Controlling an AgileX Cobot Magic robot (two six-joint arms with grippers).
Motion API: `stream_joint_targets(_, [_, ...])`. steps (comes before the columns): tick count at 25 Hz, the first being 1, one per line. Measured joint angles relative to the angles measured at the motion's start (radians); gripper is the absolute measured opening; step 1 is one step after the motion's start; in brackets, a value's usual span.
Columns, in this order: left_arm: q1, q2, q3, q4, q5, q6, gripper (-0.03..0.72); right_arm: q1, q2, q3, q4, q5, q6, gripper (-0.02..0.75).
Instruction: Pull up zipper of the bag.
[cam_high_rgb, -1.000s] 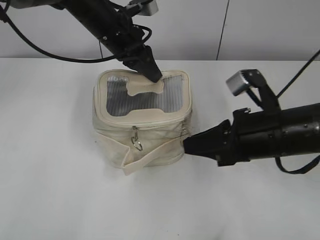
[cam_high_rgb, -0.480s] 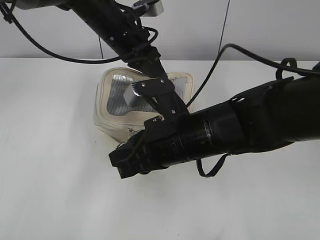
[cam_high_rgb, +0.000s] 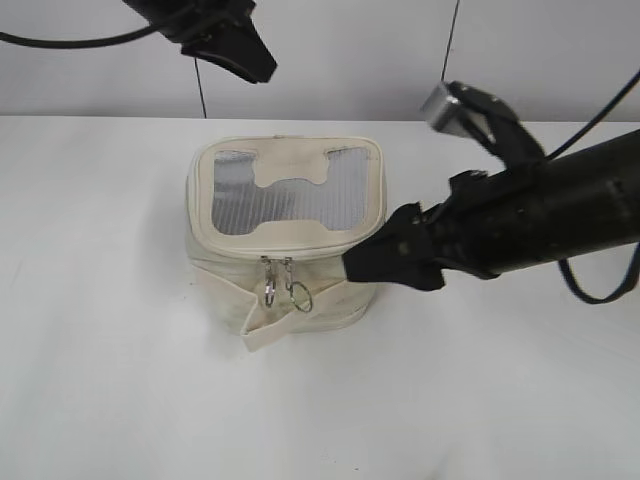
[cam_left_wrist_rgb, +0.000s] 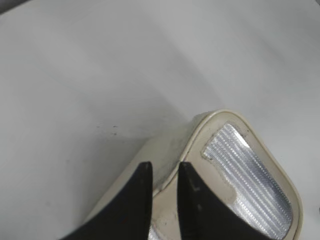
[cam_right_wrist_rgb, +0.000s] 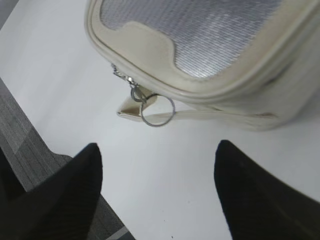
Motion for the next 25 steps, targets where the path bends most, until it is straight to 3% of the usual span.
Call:
stream_joint_targets(5, [0.012, -0.192, 0.229, 0.143, -0.151, -0.115, 0.144, -0.126, -0.093, 0.001, -0.266, 0.130, 0.282, 0.550])
stream_joint_targets(10, [0.016, -0.446, 0.611, 0.196, -0.351, -0.173, 0.145, -0.143, -0.190, 0.002, -0.618, 0.228, 0.620, 0.550])
stream_joint_targets(14, [0.020, -0.702, 0.891, 0.210, -0.415, -0.178, 0.169, -0.144, -0.313, 0.003, -0.785, 0.323, 0.775, 0.550])
stream_joint_targets(19, [0.021, -1.101, 1.101, 0.246, -0.322, -0.268, 0.310, -0.144, -0.554, 0.031, -0.877, 0.450, 0.851, 0.557])
stream_joint_targets(25, [0.021, -1.629, 1.138, 0.548, -0.016, -0.571, 0.339, -0.144, -0.932, 0.104, -1.009, 0.574, 0.975, 0.567])
